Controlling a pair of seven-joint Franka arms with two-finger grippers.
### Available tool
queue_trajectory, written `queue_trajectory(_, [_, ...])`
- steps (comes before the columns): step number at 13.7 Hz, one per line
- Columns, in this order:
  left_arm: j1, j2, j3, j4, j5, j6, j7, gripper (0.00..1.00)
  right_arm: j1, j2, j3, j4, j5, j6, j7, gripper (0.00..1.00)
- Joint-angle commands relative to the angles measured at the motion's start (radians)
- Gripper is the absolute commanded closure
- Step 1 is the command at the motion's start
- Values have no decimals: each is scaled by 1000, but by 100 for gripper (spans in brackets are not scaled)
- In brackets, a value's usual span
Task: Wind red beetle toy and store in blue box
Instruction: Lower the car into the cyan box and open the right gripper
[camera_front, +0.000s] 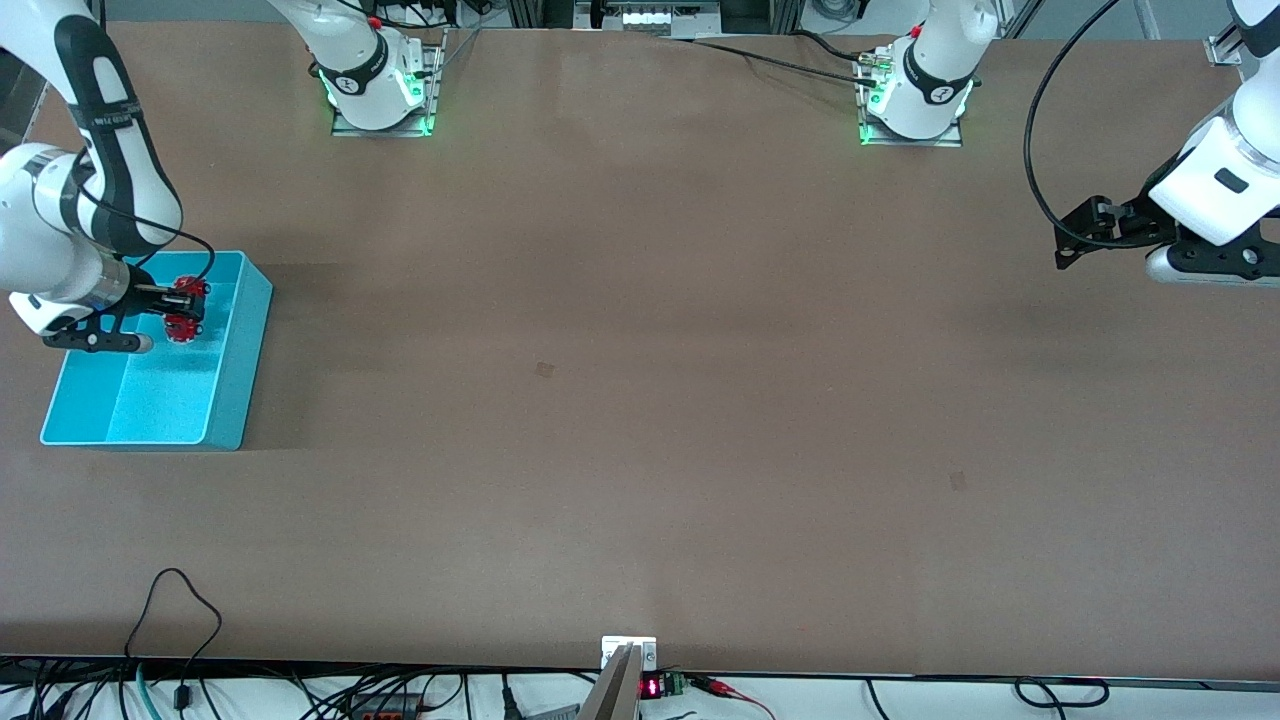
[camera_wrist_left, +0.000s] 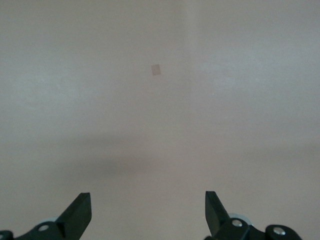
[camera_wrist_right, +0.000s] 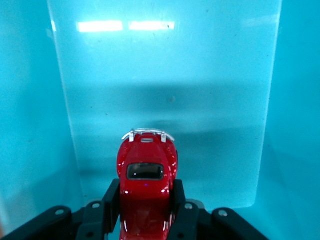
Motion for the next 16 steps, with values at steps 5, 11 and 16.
queue_trajectory(5, [1, -17, -1, -7, -8, -9, -6, 0, -39, 94, 8, 22, 12, 26, -36, 92])
queue_trajectory(11, [3, -17, -1, -9, -8, -9, -7, 0, -45, 100, 8, 22, 12, 23, -36, 0])
queue_trajectory(16, [3, -17, -1, -9, -8, -9, -7, 0, -42, 51, 12, 42, 12, 14, -41, 0])
